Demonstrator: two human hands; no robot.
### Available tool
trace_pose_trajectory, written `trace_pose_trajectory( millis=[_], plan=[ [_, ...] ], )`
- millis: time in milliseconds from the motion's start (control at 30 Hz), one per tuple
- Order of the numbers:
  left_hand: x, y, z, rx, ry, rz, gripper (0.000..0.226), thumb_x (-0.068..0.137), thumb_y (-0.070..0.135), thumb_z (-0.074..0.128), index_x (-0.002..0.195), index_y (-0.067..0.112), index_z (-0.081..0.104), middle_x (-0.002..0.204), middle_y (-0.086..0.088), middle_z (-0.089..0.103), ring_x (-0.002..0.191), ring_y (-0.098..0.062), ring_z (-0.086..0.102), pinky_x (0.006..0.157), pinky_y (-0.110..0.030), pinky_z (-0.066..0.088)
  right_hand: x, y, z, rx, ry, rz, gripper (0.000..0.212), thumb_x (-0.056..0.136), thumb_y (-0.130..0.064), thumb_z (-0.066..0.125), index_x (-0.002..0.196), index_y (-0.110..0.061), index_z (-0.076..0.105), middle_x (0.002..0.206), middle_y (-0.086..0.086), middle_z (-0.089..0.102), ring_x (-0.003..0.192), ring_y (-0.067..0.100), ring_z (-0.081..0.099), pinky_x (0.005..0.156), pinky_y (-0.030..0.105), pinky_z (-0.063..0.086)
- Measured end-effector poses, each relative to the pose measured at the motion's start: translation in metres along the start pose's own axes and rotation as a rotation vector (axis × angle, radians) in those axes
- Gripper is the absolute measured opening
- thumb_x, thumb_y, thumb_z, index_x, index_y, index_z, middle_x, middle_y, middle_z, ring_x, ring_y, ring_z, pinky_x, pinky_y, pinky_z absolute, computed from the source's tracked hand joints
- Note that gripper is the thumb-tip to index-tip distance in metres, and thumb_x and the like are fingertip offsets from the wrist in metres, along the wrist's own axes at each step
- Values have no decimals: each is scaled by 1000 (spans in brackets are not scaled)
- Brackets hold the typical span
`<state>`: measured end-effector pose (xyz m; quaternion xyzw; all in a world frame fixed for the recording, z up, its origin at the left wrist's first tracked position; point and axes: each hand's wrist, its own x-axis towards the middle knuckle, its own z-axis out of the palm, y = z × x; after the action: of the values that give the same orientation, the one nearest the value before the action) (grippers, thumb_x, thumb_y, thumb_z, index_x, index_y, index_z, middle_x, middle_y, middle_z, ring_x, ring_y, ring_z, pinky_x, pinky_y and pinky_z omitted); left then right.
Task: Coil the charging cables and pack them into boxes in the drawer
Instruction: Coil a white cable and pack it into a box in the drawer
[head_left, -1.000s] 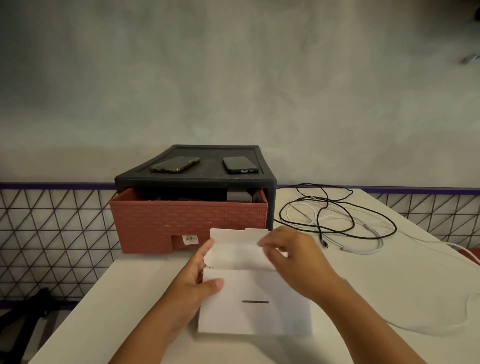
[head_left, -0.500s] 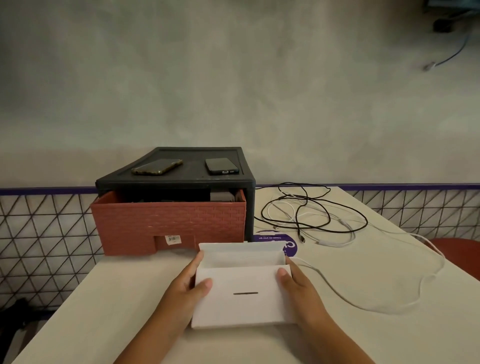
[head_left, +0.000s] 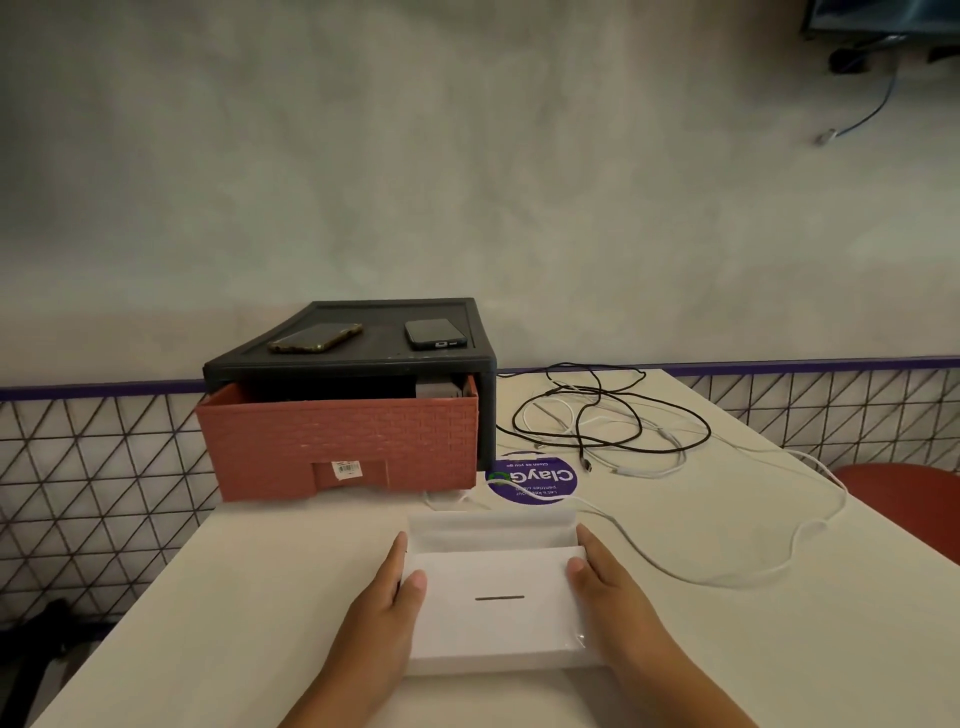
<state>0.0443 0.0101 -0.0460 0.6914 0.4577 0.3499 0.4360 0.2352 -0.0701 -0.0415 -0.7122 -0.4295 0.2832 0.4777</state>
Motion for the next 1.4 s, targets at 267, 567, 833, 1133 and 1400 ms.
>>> trace_pose_trajectory(
  millis=[267, 567, 833, 1133, 1400],
  plan=[
    [-29, 7, 18, 98, -10, -42, 45, 101, 22, 35, 145, 20, 28, 152, 2, 29, 139, -14, 26, 108, -21, 18, -29, 4, -24, -87, -42, 36, 48, 101, -19, 32, 148, -22, 20, 153, -4, 25, 140, 15, 24, 109, 22, 18],
    [-49, 21, 35, 69, -1, -70, 49, 100, 19, 35, 147, 19, 20, 151, -3, 31, 137, -18, 31, 104, -22, 25, -45, -8, -42, -159, -16, 88, 64, 99, -14, 35, 147, -38, 0, 143, 5, 42, 98, 20, 49, 81, 23, 34],
    [-56, 24, 33, -135, -19, 22, 62, 97, 1, 40, 146, 31, 16, 143, -6, 39, 118, -3, 36, 92, -11, 22, -48, -4, -43, -173, 30, 74, 54, 93, -20, 51, 142, -28, 32, 138, 6, 49, 110, 21, 51, 91, 26, 37],
    [-50, 19, 34, 29, 5, 62, 44, 97, 20, 44, 140, 20, 38, 145, 1, 41, 129, -9, 38, 97, -13, 24, -46, -7, -44, -423, 47, 39, 34, 79, -53, 62, 82, -25, 44, 88, -1, 52, 82, 20, 47, 57, 17, 32],
    [-41, 23, 36, 321, -26, 94, 48, 97, 31, 44, 142, 16, 36, 154, 2, 21, 139, -10, 24, 109, -20, 17, -41, -20, -36, -698, 87, 41, 64, 69, -76, 53, 95, -19, 44, 95, 0, 58, 90, 22, 55, 67, 31, 40]
  ],
)
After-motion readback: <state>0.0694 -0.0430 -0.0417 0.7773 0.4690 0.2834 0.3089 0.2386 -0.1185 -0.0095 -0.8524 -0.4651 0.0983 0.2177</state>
